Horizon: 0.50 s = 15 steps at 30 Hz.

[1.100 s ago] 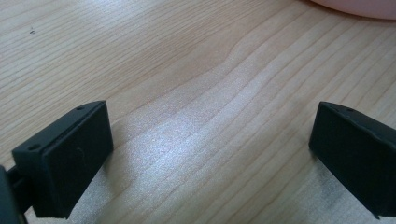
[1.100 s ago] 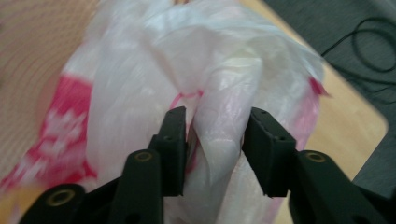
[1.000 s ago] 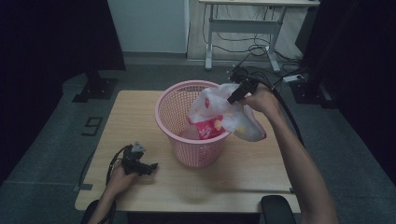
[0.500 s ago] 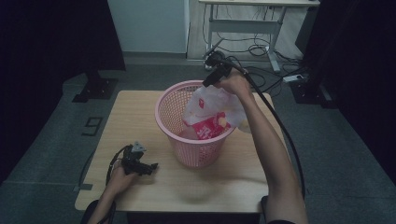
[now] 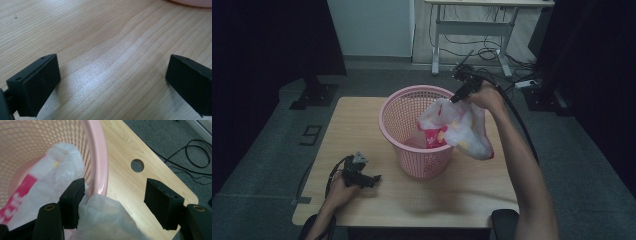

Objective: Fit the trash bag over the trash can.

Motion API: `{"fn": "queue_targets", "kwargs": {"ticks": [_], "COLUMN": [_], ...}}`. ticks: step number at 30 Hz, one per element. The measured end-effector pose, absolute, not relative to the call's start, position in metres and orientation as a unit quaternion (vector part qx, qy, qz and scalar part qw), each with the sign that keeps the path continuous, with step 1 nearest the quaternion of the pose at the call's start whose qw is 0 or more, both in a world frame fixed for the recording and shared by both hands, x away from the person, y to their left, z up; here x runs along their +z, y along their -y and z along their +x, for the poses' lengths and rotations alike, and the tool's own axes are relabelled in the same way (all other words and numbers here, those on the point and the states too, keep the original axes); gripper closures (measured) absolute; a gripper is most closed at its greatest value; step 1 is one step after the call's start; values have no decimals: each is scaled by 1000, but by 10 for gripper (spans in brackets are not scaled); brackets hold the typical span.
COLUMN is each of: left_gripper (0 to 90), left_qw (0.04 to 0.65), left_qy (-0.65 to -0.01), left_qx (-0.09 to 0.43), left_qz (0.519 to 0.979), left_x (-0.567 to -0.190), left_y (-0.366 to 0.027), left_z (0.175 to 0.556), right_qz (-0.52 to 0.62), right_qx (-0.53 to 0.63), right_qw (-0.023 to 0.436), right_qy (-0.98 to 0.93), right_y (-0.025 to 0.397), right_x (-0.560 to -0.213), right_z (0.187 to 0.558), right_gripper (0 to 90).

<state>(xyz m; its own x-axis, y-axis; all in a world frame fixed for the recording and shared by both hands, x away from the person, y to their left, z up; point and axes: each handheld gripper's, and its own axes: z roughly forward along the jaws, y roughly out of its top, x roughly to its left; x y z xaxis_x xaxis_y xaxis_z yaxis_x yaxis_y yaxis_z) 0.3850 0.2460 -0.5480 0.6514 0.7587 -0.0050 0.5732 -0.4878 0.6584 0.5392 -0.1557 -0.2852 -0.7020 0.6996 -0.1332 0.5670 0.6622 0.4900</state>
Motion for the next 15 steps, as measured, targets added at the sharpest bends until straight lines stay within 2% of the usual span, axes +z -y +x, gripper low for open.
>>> {"fn": "queue_targets", "kwargs": {"ticks": [7, 14, 15], "left_gripper": [0, 0, 0], "left_qw": [311, 324, 326], "left_qy": [-385, -377, -377], "left_qx": [123, 126, 126], "left_qz": [860, 859, 858], "left_x": [-543, -527, -523], "left_y": [-245, -247, -248], "left_z": [386, 385, 385], "right_qz": [358, 371, 372], "right_qx": [240, 275, 279], "right_qw": [158, 148, 151], "right_qy": [-888, -875, -872], "right_y": [181, 193, 192], "right_x": [-278, -285, -287], "right_z": [499, 466, 452], "right_gripper": [288, 258, 255]}}
